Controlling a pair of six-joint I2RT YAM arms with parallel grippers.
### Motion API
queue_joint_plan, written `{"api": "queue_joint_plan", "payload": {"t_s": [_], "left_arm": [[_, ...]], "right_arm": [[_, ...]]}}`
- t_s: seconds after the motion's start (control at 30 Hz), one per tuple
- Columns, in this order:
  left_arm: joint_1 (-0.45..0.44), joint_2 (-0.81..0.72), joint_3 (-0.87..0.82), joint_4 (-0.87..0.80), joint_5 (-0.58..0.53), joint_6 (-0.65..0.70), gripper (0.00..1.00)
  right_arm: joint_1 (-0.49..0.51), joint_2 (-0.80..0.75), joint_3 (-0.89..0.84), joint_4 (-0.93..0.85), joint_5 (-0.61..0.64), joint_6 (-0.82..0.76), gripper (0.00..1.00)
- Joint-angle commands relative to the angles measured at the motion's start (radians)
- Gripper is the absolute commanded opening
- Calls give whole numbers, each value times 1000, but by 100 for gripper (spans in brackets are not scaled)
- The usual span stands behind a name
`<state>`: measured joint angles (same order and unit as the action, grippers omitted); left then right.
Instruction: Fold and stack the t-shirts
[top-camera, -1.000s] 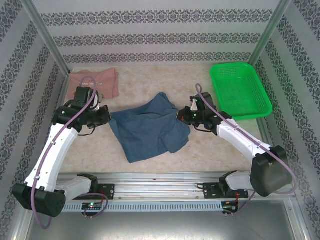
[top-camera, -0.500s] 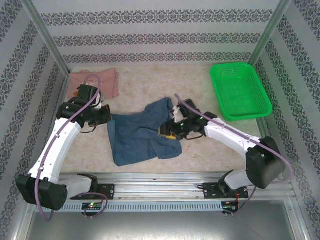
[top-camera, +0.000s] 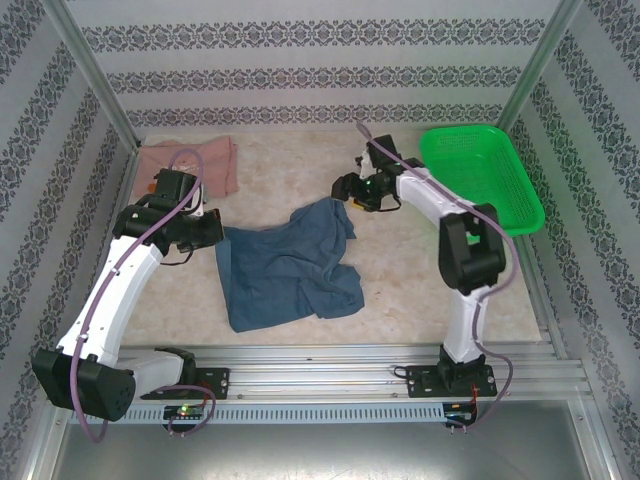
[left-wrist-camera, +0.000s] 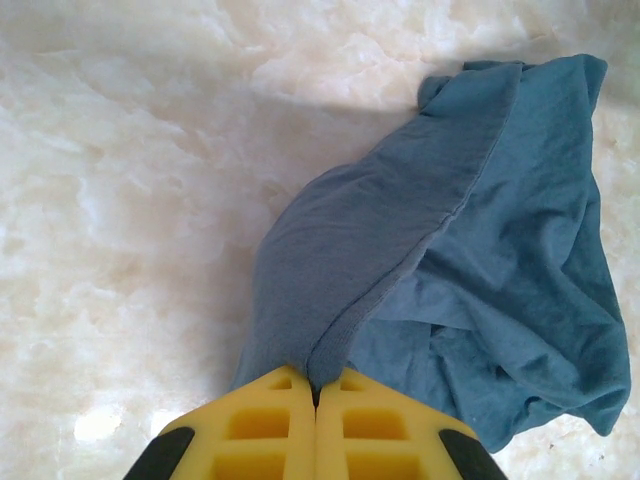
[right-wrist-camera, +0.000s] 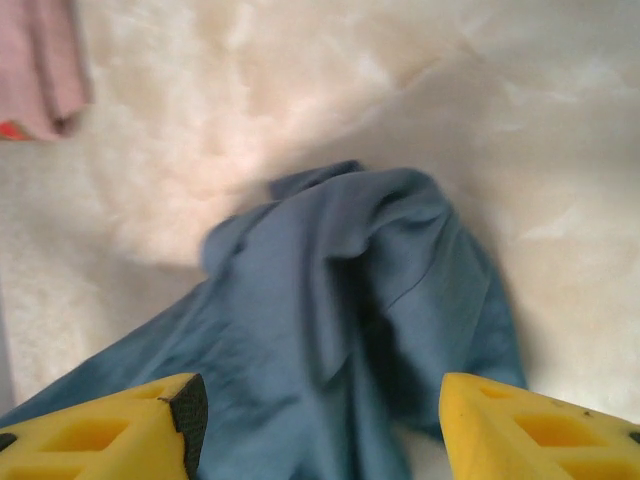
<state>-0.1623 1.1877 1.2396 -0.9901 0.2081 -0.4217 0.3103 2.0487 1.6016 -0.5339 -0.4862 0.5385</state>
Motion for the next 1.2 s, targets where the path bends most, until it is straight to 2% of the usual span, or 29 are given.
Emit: {"api": "queue_joint_plan", "payload": {"t_s": [0.0, 0.17, 0.27, 0.33, 0.37, 0.4, 0.43, 0.6, 1.03, 1.17], "left_arm": [[9, -7, -4, 21, -2, 33, 0], [11, 2, 2, 29, 5, 32, 0], [12, 18, 10, 41, 11, 31, 0], [13, 34, 23, 48, 16, 32, 0], [14, 43, 30, 50, 19, 35, 0], [16, 49, 39, 50, 18, 38, 0], [19, 56, 48, 51, 16, 40, 0], [63, 84, 126, 51, 15, 46, 0], [147, 221, 503, 6, 31, 110, 0], [153, 230, 531, 7, 52, 111, 0]], "right_arm": [[11, 68, 82, -69, 13, -45, 64], [16, 147, 111, -3, 37, -36, 63], [30, 214, 174, 6, 25, -23, 58], [38, 252, 213, 28, 7, -3, 45], [39, 262, 228, 33, 9, 6, 31], [42, 265, 243, 34, 23, 19, 13], [38, 257, 250, 34, 43, 27, 1], [13, 40, 174, 143, 85, 29, 0], [-49, -496, -17, 123, 170, -131, 0], [-47, -626, -130, 91, 186, -160, 0]]}}
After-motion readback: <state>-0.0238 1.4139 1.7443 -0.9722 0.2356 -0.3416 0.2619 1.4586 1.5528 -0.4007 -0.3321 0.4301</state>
